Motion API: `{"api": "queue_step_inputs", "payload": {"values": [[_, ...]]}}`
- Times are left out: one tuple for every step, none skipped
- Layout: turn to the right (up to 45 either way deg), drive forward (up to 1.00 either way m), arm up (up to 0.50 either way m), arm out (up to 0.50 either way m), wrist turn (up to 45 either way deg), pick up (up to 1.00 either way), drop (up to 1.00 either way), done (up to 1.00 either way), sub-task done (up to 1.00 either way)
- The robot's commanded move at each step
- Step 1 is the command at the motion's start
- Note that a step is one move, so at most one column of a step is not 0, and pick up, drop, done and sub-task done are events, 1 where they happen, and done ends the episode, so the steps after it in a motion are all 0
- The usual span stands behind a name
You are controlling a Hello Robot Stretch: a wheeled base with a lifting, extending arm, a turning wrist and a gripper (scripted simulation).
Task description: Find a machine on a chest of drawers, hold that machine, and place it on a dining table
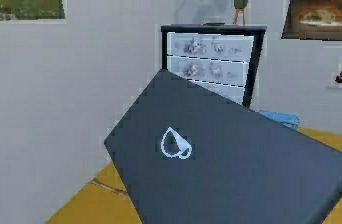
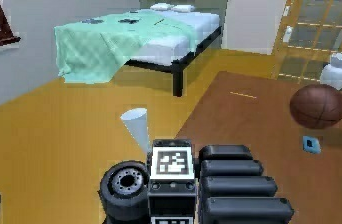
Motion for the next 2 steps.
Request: {"api": "queue_step_inputs", "payload": {"values": [[45.0,0.00,0.00,0.00,0.0,0.00,0.00,0.00,0.00],[12.0,0.00,0.00,0.00,0.0,0.00,0.00,0.00,0.00]]}}
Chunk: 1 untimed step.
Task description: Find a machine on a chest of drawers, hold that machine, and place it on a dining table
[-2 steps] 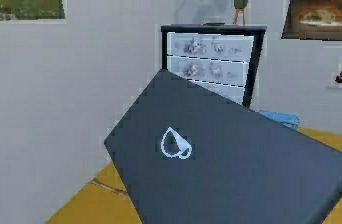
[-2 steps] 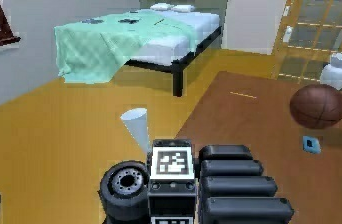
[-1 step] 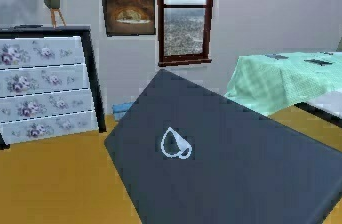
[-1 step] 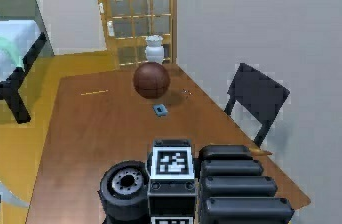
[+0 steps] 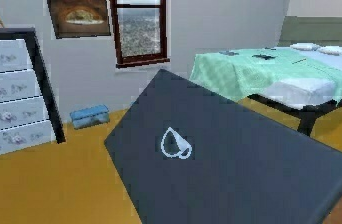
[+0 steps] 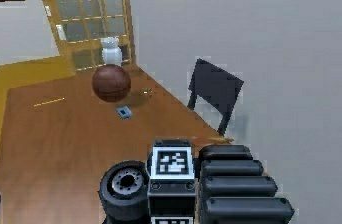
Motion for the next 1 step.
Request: {"api": "queue_step_inputs", "payload": {"values": [[3.0,0.00,0.00,0.00,0.0,0.00,0.00,0.00,0.00]]}}
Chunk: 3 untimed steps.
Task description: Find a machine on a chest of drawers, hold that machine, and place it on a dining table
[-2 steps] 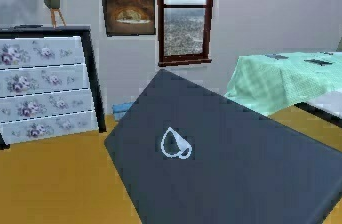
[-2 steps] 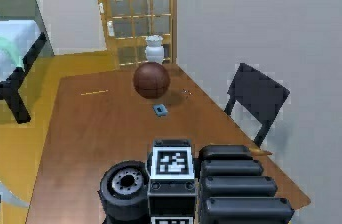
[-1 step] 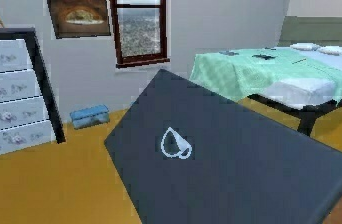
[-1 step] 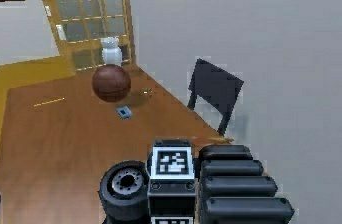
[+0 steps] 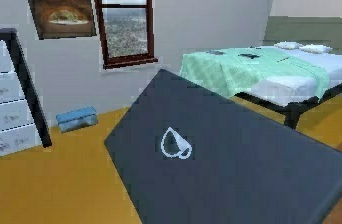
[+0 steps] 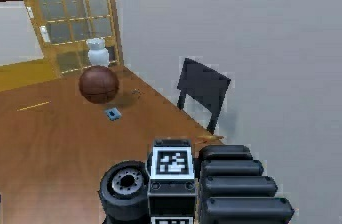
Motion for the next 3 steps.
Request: {"api": "queue_step_inputs", "payload": {"values": [[0.0,0.00,0.00,0.48,0.0,0.00,0.00,0.00,0.00],[0.0,0.00,0.00,0.00,39.0,0.00,0.00,0.00,0.00],[0.0,0.00,-0.02,0.00,0.0,0.00,0.00,0.00,0.00]]}}
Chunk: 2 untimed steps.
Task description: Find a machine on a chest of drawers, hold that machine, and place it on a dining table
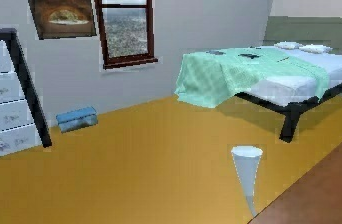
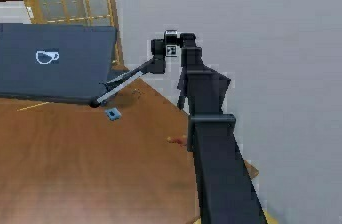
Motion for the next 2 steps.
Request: {"api": "queue_step_inputs", "payload": {"values": [[0.0,0.00,-0.32,0.00,0.0,0.00,0.00,0.00,0.00],[0.0,0.00,0.00,0.00,0.0,0.00,1.00,0.00,0.00]]}}
